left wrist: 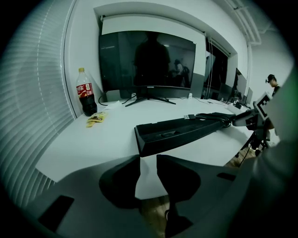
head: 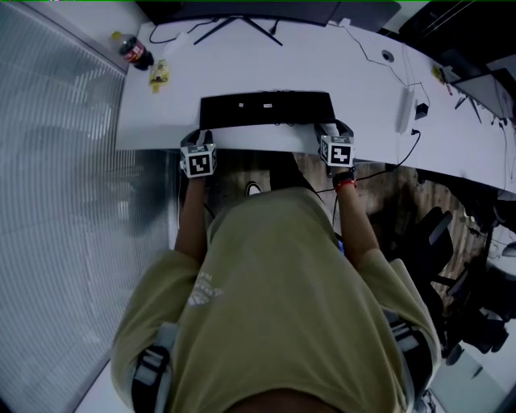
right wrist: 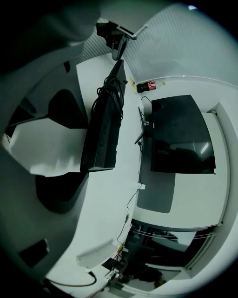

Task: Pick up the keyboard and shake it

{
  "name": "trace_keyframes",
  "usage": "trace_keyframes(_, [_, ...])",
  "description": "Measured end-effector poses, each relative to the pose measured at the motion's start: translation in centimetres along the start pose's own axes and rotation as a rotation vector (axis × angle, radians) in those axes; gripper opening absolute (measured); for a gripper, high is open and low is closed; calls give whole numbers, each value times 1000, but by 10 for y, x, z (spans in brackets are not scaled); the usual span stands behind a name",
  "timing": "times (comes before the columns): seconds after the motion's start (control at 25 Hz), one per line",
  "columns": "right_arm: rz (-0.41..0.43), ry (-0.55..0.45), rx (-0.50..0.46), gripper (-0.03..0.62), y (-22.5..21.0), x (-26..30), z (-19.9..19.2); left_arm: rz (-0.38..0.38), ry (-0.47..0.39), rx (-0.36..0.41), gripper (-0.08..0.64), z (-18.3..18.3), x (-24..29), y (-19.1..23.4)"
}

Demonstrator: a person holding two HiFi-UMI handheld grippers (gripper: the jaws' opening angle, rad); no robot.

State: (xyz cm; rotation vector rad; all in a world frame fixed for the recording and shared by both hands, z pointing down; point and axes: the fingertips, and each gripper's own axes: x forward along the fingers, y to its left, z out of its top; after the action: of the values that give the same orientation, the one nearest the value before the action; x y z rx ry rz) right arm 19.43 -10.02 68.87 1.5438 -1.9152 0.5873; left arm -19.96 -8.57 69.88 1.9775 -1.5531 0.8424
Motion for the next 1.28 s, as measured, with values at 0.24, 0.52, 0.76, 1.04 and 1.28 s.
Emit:
trace_keyframes(0.24, [5, 43, 12, 304, 2, 13, -13, -1, 24, -5, 112, -5, 8, 1])
trace_keyframes(0.52, [1, 70, -6, 303, 1, 17, -17, 5, 67, 5, 112, -13, 16, 2])
trace_keyframes(0.76, [4, 85, -1, 304, 0, 18, -19, 6, 79, -23, 112, -18, 17, -1])
trace_keyframes(1.04, [33, 145, 25, 304, 2, 19, -23, -21, 107, -17, 154, -17, 16, -2])
trace_keyframes(1.28, [53, 171, 110, 304, -6, 9, -23, -51, 149, -12, 202, -16, 13, -9])
